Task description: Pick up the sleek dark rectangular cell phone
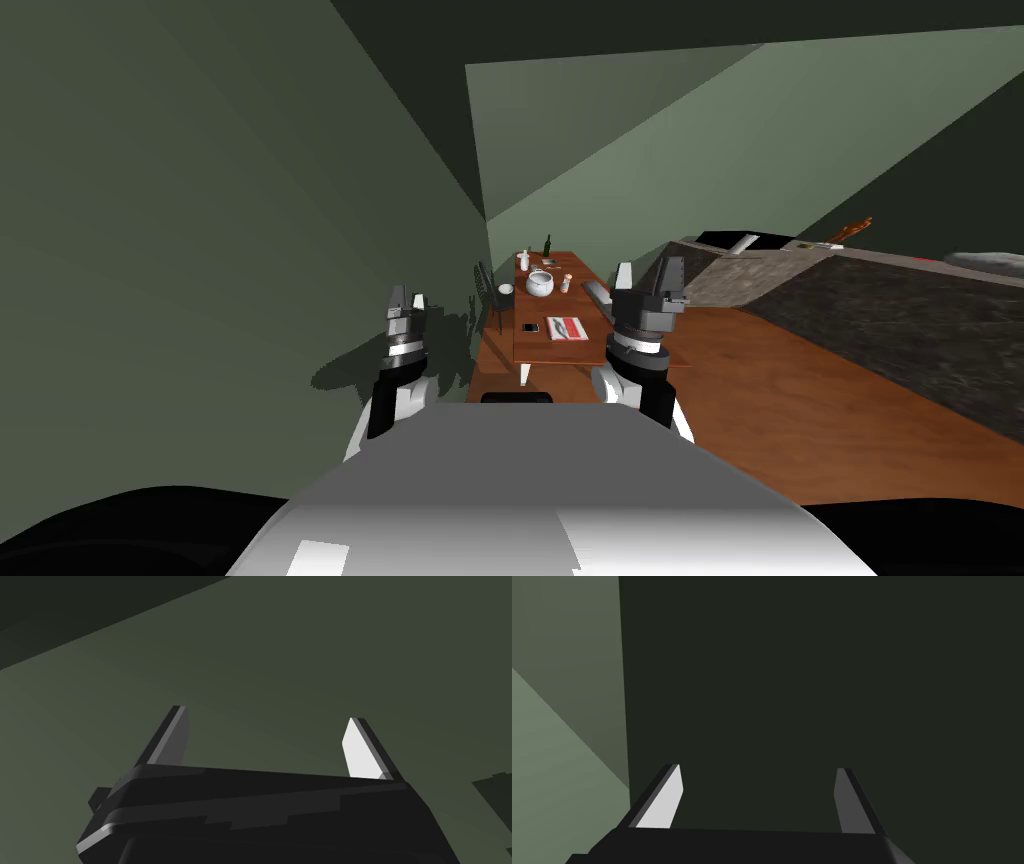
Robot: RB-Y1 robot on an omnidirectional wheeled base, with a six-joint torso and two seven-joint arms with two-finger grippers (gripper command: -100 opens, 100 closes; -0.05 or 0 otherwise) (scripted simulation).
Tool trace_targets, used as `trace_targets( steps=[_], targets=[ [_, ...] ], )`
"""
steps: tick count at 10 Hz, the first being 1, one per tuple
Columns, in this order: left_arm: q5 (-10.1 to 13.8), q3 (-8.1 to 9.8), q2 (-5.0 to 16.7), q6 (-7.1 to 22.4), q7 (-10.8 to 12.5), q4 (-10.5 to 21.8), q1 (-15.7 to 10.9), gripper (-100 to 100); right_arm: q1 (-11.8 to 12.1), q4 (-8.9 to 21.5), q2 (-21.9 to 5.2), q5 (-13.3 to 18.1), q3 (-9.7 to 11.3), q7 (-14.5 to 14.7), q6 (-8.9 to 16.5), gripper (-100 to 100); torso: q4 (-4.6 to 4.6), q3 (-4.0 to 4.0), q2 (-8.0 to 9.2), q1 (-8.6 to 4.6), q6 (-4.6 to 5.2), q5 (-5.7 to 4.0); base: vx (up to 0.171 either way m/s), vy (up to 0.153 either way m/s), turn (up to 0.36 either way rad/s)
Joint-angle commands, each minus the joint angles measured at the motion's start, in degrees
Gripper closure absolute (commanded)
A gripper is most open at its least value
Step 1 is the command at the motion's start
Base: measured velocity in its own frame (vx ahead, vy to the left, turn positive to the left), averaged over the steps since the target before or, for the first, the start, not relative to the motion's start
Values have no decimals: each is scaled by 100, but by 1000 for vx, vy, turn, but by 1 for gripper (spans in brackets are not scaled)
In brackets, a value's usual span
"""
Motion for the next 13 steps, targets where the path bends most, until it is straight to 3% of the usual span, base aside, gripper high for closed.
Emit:
trace_targets(
  steps=[1,6,12,13],
  targets=[
    [0,0,0,0,0,0,0,0,-37,88,-185,-7,47,-11,-90,-100,0,0,0,0,0,0,-17,5,139],
    [0,-1,0,0,0,0,-1,0,-319,555,-850,13,281,-42,-470,-100,3,7,12,11,-3,3,-33,20,202],
    [0,-1,0,0,0,0,-1,0,-979,1656,-1822,283,884,-44,-1032,-100,3,8,14,13,-3,3,-34,40,371],
    [0,0,0,0,0,0,-1,0,-979,1719,-1822,283,884,-44,-1032,-100,4,10,17,10,-2,3,-30,13,100]
  ],
)
